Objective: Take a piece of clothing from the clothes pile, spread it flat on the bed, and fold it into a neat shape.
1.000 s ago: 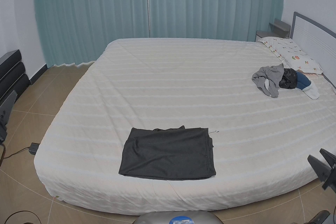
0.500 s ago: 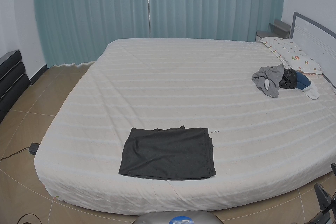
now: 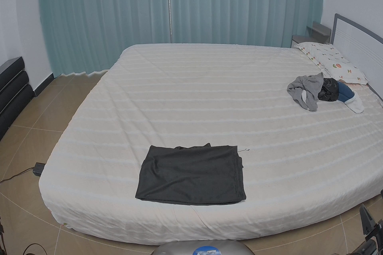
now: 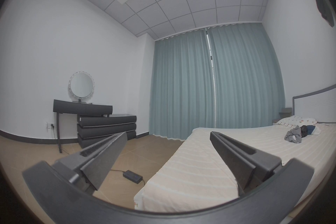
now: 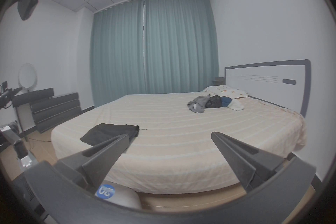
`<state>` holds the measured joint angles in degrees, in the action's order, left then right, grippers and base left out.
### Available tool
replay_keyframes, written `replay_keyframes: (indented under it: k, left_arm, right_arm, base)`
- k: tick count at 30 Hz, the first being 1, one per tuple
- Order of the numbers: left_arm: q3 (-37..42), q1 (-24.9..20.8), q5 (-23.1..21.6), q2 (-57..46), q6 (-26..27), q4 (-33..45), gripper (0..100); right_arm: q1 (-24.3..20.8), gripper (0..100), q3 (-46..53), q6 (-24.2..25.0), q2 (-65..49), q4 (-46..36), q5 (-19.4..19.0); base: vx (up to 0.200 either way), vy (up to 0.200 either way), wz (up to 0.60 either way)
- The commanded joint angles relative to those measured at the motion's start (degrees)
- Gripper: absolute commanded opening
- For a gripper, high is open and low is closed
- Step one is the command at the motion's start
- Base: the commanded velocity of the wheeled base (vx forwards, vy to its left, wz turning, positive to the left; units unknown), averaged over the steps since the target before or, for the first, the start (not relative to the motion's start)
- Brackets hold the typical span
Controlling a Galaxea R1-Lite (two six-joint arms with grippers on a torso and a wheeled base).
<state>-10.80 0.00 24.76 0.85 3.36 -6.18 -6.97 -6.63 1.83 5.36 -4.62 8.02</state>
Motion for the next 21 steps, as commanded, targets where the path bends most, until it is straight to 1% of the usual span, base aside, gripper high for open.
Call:
replay_keyframes:
  k: [1,4,5,6,7,8,9,10,11,12,14,15,16,19,21]
  left_arm:
    - [5.18,0.0,-2.0,-0.68,0.41,-4.19,100]
    - [8.69,0.0,-2.79,-0.68,0.68,-6.92,100]
    - [9.83,0.0,-2.96,-0.68,0.77,-7.44,100]
    - [10.01,0.0,-2.96,-0.68,0.77,-7.44,100]
    - [10.71,0.0,-3.23,-0.68,0.85,-7.09,100]
    - [10.71,0.0,-3.23,-0.68,0.85,-7.09,100]
    - [10.71,0.0,-3.58,-0.68,0.68,-6.92,100]
    - [10.71,0.0,-4.02,-0.68,0.68,-6.92,100]
    - [10.71,0.0,-4.28,-0.68,0.77,-6.92,100]
    - [10.71,0.0,-6.3,-0.68,0.85,-6.92,100]
    - [10.71,0.0,-8.5,-0.68,0.94,-6.74,100]
    - [10.71,0.0,-8.68,-0.68,0.94,-6.74,100]
    - [10.71,0.0,-9.73,-0.68,1.03,-5.95,100]
    - [10.8,0.0,-10.08,-0.68,0.85,-3.49,100]
    - [10.8,0.0,-10.17,-0.68,0.41,-0.76,100]
  right_arm:
    - [-0.06,100,0.13,-1.21,0.44,-0.3,1.73]
    - [0.21,100,-0.14,-1.83,0.44,-1.8,3.05]
    - [1.17,100,-1.45,-2.53,0.44,-3.73,3.93]
    - [1.26,100,-1.63,-2.62,0.44,-3.91,4.02]
    - [2.84,100,-4.71,-3.41,0.35,-7.77,4.2]
    - [2.84,100,-4.71,-3.41,0.35,-7.77,4.2]
    - [3.9,100,-5.76,-3.67,-0.44,-10.23,2.7]
    - [4.51,100,-5.41,-3.76,-0.71,-10.67,1.03]
    - [4.78,100,-5.23,-3.76,-0.88,-10.76,0.42]
    - [6.09,100,-3.74,-3.59,-2.64,-11.02,-4.15]
    - [7.06,100,-1.89,-3.67,-5.19,-10.94,-8.72]
    - [7.06,100,-1.89,-3.5,-5.28,-10.76,-8.81]
    - [7.06,100,-1.01,-4.03,-5.28,-9.53,-10.75]
    - [7.06,100,0.83,-5.34,-5.28,-5.84,-10.66]
    - [7.06,100,3.38,-6.4,-5.28,-0.3,-10.66]
  base:
    - [0.0,0.0,0.0]
    - [0.0,0.0,0.0]
    - [0.0,0.0,0.0]
    - [0.0,0.0,0.0]
    - [0.0,0.0,0.0]
    - [0.0,0.0,0.0]
    - [0.0,0.0,0.0]
    - [0.0,0.0,0.0]
    - [0.0,0.0,0.0]
    - [0.0,0.0,0.0]
    - [0.0,0.0,0.0]
    - [0.0,0.0,0.0]
    - [0.0,0.0,0.0]
    - [0.0,0.0,0.0]
    - [0.0,0.0,0.0]
